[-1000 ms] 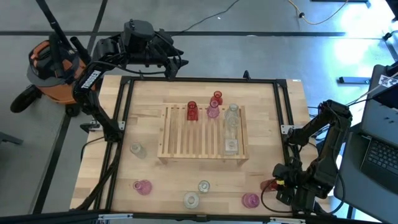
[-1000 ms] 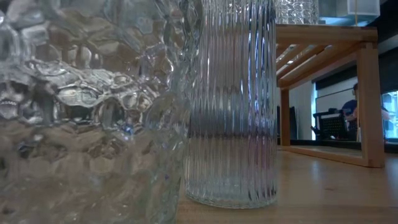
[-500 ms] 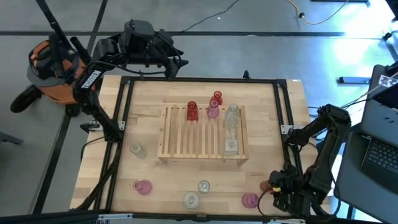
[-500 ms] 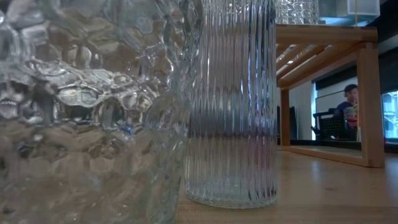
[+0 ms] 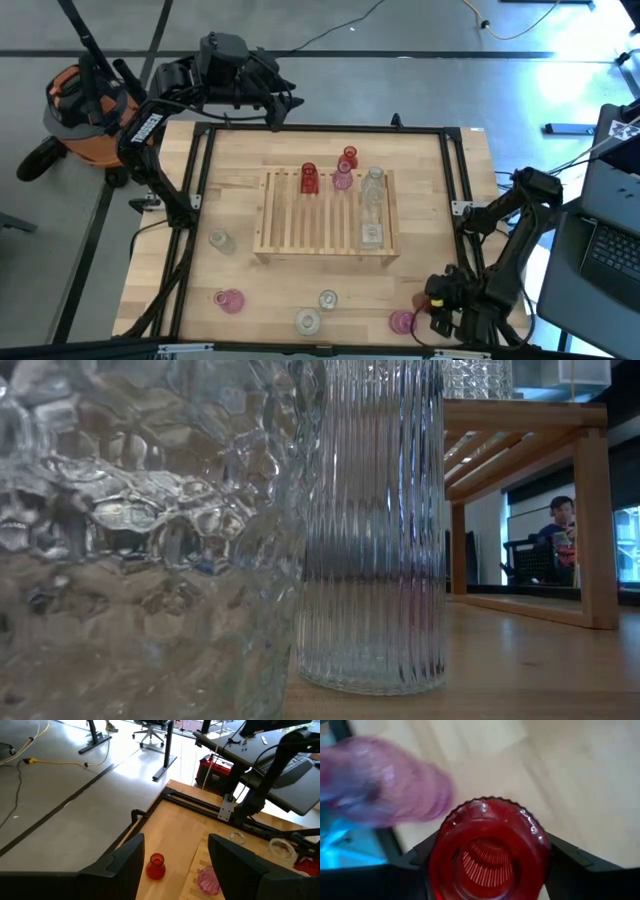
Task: Sort vases onto shelf
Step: Put the red vase on the shelf aligned with the other red vase
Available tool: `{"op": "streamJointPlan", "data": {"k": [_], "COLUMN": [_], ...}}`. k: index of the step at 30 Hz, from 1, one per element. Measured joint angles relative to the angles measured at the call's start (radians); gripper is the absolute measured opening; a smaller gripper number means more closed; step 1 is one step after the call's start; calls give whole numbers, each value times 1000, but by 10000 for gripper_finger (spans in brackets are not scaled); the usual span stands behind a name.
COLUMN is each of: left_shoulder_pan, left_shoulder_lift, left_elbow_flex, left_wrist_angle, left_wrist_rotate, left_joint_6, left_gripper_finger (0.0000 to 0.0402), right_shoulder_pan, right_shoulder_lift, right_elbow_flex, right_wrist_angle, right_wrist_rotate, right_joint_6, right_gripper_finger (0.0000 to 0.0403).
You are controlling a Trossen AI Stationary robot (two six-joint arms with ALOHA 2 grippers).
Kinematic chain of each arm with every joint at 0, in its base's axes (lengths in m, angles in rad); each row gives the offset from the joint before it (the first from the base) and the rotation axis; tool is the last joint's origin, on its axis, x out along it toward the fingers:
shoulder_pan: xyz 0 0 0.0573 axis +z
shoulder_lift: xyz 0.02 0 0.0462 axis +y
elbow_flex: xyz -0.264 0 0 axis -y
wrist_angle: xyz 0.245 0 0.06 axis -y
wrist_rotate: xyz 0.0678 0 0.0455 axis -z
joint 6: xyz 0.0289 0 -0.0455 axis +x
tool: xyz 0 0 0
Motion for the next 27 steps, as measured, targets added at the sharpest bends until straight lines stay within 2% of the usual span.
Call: {"op": "streamJointPlan", "data": {"k": [3,7,20,23,27], "left_shoulder_pan": [0,0,0,0,0], "left_shoulder_lift": [0,0,0,0,0], "left_elbow_flex": [0,0,0,0,0], "left_wrist_angle": [0,0,0,1,3], "left_wrist_rotate": [0,0,-5,-5,-5], "left_joint_6": [0,0,1,1,1], "left_gripper_finger": [212,212,212,212,212], "right_shoulder_pan": [-7,-7,-8,-25,-40], "right_shoulder_lift": [1,1,-27,-65,-135], "right_elbow_flex": [-3,-2,3,45,161], "right_wrist_angle": [-24,-41,-90,-191,-424], "right_wrist_rotate": [12,72,123,127,152], "right_joint_6": [1,3,33,30,-5], "right_gripper_finger": [228,188,185,185,185]}}
